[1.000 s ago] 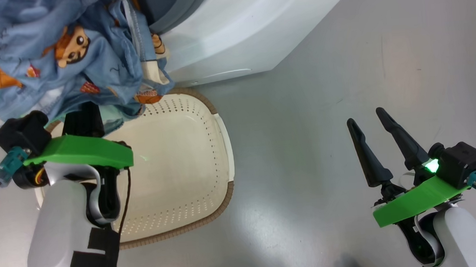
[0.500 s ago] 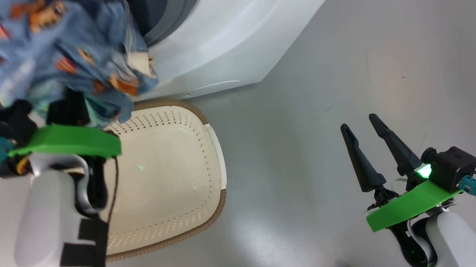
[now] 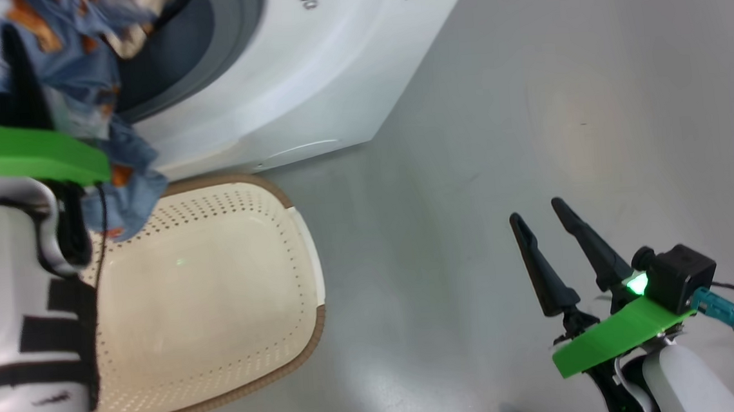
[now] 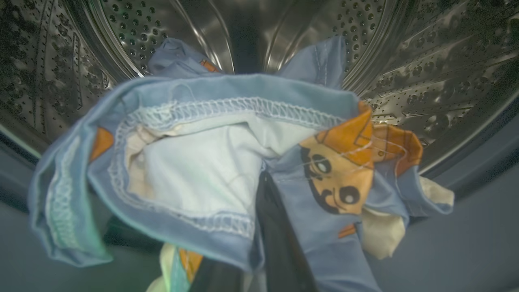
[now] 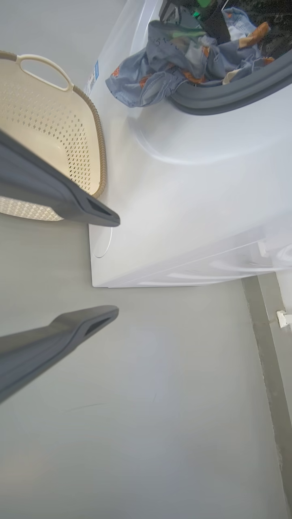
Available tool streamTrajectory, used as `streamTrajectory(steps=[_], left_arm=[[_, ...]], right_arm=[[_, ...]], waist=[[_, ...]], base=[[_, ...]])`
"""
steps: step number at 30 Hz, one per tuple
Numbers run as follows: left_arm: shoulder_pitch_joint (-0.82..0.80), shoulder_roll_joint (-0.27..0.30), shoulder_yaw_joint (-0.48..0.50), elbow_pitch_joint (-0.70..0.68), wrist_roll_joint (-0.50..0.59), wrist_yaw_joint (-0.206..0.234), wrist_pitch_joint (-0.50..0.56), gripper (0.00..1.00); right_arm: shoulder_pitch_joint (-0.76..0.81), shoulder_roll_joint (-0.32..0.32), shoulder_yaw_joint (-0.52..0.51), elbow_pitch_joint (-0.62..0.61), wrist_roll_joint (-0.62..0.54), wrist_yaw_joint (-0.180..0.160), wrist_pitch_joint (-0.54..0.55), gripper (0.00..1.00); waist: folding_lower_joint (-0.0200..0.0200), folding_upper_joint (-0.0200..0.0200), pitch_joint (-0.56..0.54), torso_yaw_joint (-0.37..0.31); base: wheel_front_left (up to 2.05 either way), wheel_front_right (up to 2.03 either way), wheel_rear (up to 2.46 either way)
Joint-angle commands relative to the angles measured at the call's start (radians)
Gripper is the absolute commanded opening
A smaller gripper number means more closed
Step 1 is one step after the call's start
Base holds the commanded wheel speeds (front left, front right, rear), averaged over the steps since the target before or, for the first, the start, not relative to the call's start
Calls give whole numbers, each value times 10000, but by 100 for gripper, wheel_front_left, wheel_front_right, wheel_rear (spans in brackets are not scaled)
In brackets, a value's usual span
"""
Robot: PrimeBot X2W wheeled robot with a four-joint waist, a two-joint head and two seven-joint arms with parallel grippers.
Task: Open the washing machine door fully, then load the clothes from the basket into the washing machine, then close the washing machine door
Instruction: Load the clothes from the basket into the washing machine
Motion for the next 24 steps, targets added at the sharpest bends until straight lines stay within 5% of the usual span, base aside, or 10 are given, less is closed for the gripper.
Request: streamTrajectory(steps=[1, 24], left_arm=[[-417, 515, 236, 68, 125, 100, -61, 0], [-4356, 2025, 32, 4165, 567, 282, -57, 0]], right_arm=[[405, 16, 262, -141, 124, 16, -119, 100], [661, 256, 691, -37, 247, 16, -119, 100]], waist=[[0, 0, -63, -201], [0, 0, 431, -1188]], base=[[0, 0, 0], [0, 0, 0]])
